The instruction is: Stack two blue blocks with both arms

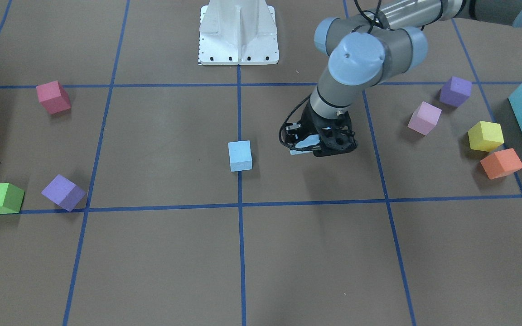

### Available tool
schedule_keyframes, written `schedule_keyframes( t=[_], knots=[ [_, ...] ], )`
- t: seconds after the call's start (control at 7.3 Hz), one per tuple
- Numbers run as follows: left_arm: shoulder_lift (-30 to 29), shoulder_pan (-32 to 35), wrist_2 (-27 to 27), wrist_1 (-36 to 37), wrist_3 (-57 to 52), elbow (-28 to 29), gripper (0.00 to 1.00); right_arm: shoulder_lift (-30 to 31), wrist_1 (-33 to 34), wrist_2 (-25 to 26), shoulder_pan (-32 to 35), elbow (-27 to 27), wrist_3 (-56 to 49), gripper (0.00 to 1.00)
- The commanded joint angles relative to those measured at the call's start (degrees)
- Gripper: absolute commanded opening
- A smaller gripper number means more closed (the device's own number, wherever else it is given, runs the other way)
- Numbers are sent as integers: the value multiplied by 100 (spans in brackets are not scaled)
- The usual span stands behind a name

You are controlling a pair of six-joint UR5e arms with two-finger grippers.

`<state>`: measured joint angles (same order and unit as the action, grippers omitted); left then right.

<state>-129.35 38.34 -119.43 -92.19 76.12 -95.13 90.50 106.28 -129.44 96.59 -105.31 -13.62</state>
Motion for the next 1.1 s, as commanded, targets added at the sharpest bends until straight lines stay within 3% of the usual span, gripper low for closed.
schedule_keyframes(
  t=[0.0,0.27,0.96],
  knots=[
    [-649,-763,768,-1,753,299,53,37,-2,-2,0,-25,-1,100],
    [-1439,-846,816,-71,1141,1176,53,38,-11,-2,0,-7,-9,100],
    [-1479,-820,886,25,300,1321,53,46,-11,7,0,28,-27,100]
  ],
)
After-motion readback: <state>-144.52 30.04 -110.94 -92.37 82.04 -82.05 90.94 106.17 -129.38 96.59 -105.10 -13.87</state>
